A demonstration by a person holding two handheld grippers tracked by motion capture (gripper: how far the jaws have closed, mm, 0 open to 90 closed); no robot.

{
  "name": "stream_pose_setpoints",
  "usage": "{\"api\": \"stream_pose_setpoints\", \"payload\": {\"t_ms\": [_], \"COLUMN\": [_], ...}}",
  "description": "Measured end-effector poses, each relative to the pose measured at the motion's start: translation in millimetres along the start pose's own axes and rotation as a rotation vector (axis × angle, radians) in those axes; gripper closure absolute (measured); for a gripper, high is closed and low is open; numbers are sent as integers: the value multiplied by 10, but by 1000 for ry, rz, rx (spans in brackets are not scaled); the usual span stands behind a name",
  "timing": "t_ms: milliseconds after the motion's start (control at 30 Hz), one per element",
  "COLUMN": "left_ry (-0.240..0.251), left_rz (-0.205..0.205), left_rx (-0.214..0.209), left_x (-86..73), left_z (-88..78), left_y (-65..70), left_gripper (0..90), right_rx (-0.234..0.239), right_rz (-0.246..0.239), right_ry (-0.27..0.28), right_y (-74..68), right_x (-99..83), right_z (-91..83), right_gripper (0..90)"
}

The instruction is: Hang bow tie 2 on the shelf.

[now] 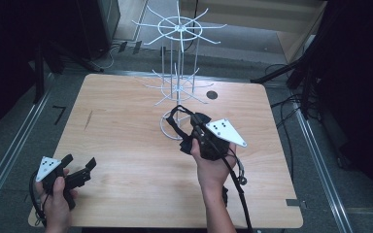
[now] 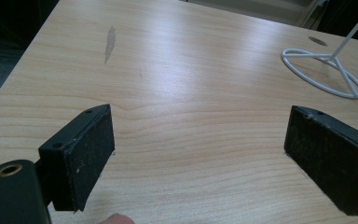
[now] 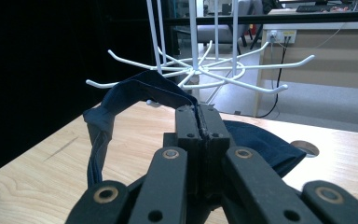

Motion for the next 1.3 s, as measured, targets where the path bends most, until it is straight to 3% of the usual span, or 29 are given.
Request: {"api": "stream_pose_setpoints", "payload": {"t_ms": [600,1300], "left_ry": [0,-1], "left_rz": [0,0], "left_rx": [-1,-2], "left_x": [0,-1], "left_z": [-1,-1], "left_y": [1,-2], "left_gripper": [93,93], "right_rx": [-22,-56], "right_rz": [5,13], "right_ry": [-23,-100], "right_y": [122,226], "right_x": [-24,-290], "right_z": [178,468], "right_gripper": [900,900]}}
Point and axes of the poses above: each handheld gripper's, and its own axes: z roughly forward along the jaws, x roughly out of its top, y roughly to its right, the point moved 9 cm from there along z, roughly forward along the jaws, and after that the axes turned 15 degrees about x, right-handed, at the moved point
